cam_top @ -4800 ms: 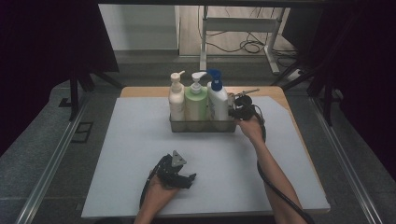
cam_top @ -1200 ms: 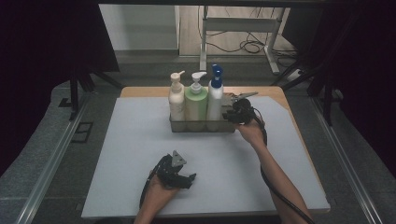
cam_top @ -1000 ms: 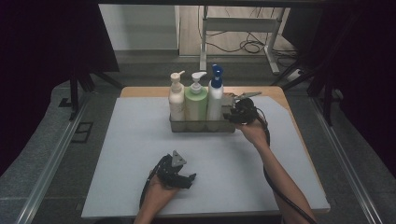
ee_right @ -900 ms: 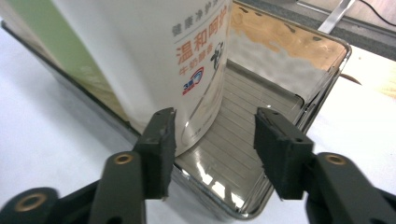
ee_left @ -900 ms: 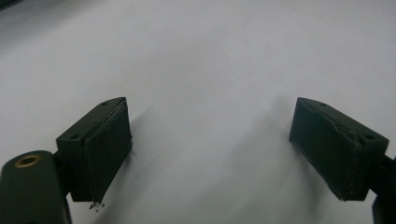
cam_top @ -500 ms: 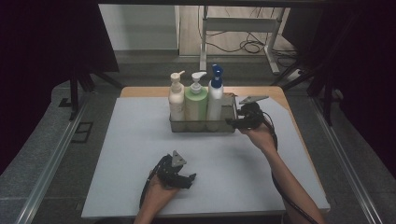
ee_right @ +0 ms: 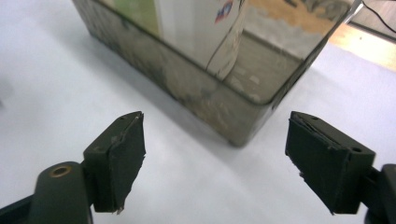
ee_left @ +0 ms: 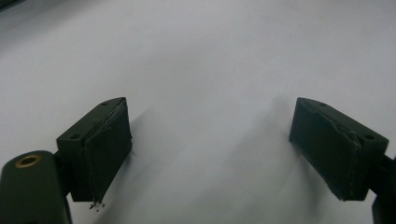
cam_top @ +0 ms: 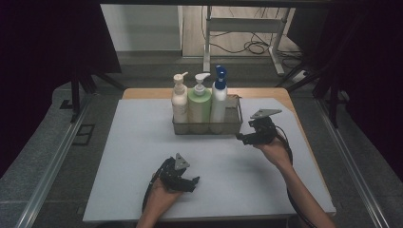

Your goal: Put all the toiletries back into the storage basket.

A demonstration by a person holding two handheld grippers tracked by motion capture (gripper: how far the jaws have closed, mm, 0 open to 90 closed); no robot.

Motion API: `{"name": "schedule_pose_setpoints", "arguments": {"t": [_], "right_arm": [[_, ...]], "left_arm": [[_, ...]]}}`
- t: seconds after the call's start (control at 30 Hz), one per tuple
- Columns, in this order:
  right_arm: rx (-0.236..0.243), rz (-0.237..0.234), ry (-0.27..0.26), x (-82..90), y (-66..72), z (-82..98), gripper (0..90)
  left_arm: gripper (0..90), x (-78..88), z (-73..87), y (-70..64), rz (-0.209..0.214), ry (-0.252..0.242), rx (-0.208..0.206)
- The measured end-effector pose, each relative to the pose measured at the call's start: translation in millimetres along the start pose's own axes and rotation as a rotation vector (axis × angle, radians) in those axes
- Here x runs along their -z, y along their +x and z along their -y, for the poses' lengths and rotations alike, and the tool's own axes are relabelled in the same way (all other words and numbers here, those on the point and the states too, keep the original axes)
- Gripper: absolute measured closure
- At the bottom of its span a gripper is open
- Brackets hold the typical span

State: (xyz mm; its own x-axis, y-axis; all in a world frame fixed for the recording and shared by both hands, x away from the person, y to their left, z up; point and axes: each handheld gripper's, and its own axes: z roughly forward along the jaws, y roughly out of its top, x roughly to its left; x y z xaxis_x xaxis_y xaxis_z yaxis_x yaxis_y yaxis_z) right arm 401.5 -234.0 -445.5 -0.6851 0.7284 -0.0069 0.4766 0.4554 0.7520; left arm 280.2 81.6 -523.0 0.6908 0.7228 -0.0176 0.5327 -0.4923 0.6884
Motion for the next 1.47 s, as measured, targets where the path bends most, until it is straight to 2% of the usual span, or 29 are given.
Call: {"name": "schedule_pose_setpoints", "arguments": {"t": [0.33,0.53,0.73,0.97,1.03,1.1,1.47], "right_arm": [[0.004,0.017,0.031,3.9,5.6,36.4,11.4],[0.001,0.028,0.063,3.4,7.9,59.7,2.0],[0.004,0.033,0.102,1.3,8.9,82.1,0.0],[-0.002,0.028,0.123,0.7,8.6,97.4,0.0],[-0.026,0.019,0.104,0.8,7.2,101.1,0.0],[-0.027,0.017,0.086,1.3,6.7,103.5,0.0],[-0.024,0.02,0.081,1.2,7.0,104.7,0.0]], "left_arm": [[12.9,-0.2,0.1,-0.2,-0.001,-0.002,0.003],[12.9,-0.1,0.1,-0.2,-0.001,-0.003,0.003],[12.9,-0.1,0.1,-0.4,-0.002,-0.003,0.002],[12.9,0.1,0.0,-0.3,-0.001,-0.001,0.001],[12.9,-0.1,0.1,-0.4,-0.002,-0.003,0.003],[12.9,-0.1,0.1,-0.4,-0.002,-0.003,0.003],[12.6,-0.4,0.1,-0.1,0.002,-0.001,0.008]]}}
